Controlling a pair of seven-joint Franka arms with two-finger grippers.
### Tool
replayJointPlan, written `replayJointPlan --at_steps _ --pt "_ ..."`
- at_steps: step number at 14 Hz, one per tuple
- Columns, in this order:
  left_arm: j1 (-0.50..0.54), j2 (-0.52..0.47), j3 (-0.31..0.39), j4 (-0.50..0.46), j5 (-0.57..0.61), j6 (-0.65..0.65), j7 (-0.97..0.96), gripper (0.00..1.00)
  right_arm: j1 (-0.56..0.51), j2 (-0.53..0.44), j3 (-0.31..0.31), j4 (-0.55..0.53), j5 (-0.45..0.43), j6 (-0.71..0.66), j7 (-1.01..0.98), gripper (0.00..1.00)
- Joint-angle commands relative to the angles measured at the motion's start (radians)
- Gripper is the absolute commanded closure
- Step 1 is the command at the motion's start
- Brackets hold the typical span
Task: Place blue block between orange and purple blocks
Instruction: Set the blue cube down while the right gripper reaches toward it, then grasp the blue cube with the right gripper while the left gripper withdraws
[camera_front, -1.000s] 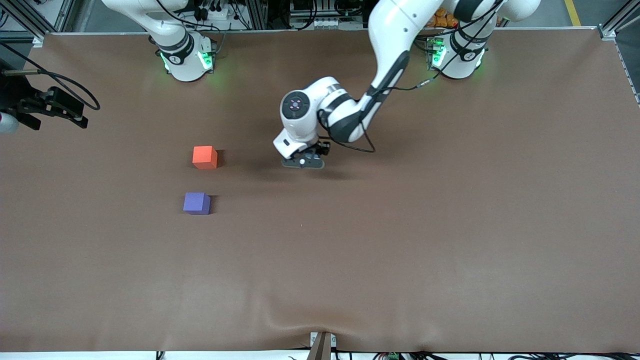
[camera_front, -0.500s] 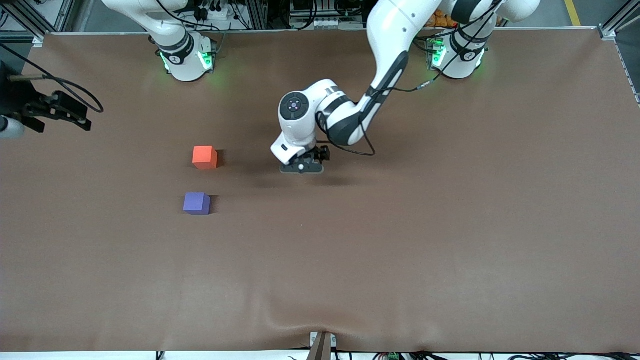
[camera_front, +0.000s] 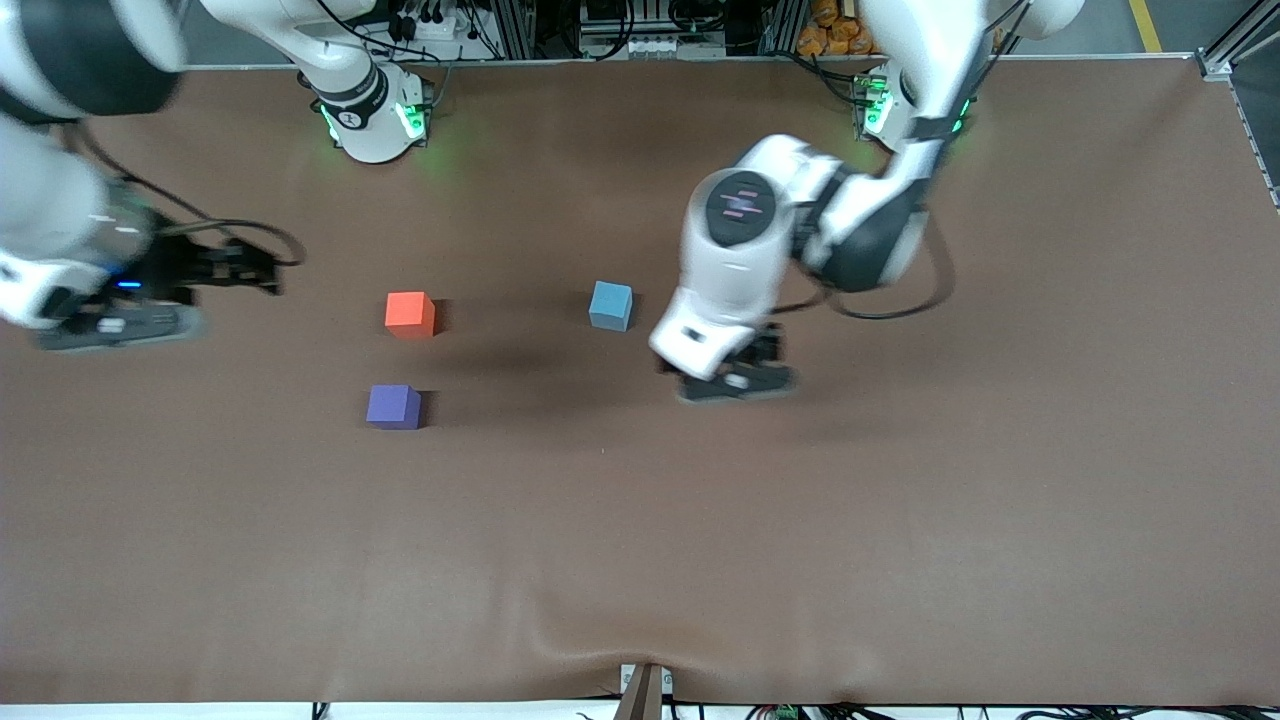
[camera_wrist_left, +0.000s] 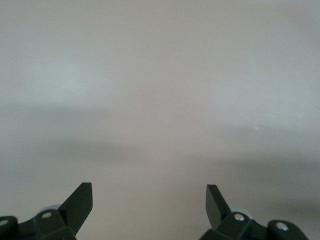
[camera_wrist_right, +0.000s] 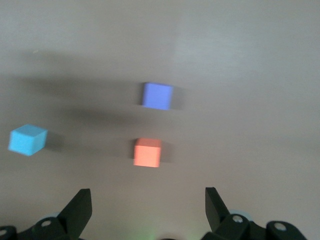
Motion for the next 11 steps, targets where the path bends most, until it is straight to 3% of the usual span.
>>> replayJointPlan --at_steps 1,4,7,11 --pt "0.123 -0.084 -0.018 -0.071 0.004 -0.079 0.115 0.0 0.116 0.046 -0.003 0.01 0.054 0.048 0.171 0.0" --pt "0.215 -0.186 -0.022 -0.127 -0.019 -0.133 0.171 0.0 0.248 0.131 -0.004 0.007 0.099 0.126 0.323 0.0" --pt "0.294 -0.327 -0.02 -0.275 -0.022 -0.156 0.26 0.0 0.371 0.214 -0.004 -0.001 0.104 0.216 0.532 0.0" --pt "0.399 -0.464 -0.019 -0.389 -0.02 -0.179 0.382 0.0 0.471 0.277 -0.004 -0.122 0.105 0.452 0.597 0.0"
